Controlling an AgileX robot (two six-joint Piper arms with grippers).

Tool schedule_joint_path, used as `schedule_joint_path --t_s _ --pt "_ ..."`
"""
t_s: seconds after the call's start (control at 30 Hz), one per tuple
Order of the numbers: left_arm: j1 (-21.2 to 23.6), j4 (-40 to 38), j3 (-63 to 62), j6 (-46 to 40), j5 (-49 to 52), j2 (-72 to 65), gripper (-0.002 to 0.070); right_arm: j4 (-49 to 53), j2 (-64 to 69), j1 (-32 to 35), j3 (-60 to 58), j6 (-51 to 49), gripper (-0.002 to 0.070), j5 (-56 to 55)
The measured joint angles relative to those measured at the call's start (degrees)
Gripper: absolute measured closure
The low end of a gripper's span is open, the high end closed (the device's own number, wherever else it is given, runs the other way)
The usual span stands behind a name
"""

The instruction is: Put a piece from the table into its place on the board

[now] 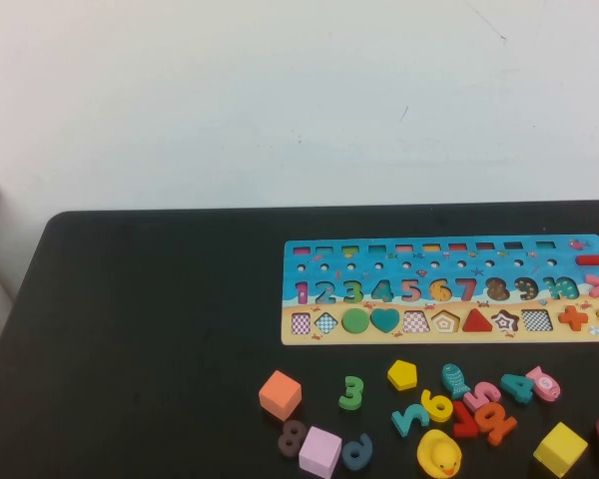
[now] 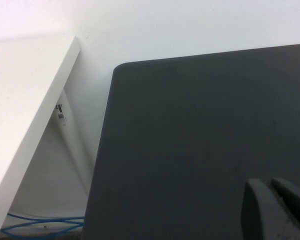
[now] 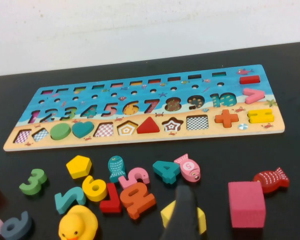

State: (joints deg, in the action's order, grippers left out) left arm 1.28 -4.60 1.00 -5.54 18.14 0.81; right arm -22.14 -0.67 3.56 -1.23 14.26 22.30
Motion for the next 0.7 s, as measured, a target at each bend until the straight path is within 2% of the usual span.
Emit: schedule_joint_path --t_s 0.57,0.7 --pt "0.0 0.1 0.0 -0.1 0.0 0.0 0.0676 0.0 0.0 0.0 0.0 0.0 0.0083 0.0" --pt "0.0 2.9 0.0 -1.3 -0.9 0.0 0.0676 0.0 0.0 0.0 0.0 0.0 0.0083 0.0"
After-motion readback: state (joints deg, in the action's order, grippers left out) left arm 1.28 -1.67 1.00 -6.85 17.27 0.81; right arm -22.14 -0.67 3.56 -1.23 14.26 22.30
